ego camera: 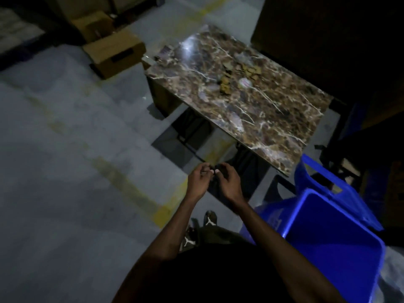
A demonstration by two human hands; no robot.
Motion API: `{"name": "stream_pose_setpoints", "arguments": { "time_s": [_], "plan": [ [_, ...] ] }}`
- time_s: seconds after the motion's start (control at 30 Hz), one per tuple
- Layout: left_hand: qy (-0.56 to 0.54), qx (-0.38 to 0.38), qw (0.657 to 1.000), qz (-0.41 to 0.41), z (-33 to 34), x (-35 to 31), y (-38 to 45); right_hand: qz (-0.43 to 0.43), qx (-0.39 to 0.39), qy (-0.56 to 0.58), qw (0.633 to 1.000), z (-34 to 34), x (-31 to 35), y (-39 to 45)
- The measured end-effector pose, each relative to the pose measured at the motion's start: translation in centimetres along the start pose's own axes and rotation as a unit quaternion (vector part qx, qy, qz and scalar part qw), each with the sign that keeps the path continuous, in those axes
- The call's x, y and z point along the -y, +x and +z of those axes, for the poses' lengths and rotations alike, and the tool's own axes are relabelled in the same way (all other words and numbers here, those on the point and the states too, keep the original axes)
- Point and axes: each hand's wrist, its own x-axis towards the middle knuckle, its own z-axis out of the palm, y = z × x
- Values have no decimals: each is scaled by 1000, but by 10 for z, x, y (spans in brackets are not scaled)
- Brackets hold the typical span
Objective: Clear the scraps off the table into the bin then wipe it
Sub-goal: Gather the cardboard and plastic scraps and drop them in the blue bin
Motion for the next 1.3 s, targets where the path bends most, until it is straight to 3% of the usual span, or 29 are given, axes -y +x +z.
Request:
{"name": "stream_pose_setpoints", "arguments": {
  "time_s": [0.27,0.53,0.7,0.97,1.1,1.3],
  "plan": [
    [33,-35,999,-2,-22,-25,97,-28,18,49,998,18,27,110],
    [40,-10,999,-14,1,-97,216,-24,6,94,995,5,55,252],
    [45,4,999,-25,13,-123,274,2,-2,108,994,-4,45,294],
    [40,46,995,-81,16,-139,376,133,-63,120,982,5,30,355],
    [57,102,989,-91,17,-146,434,197,-99,101,970,9,41,396],
    [-25,164,971,-170,36,-151,501,253,-148,116,949,18,56,453]
  ]
}}
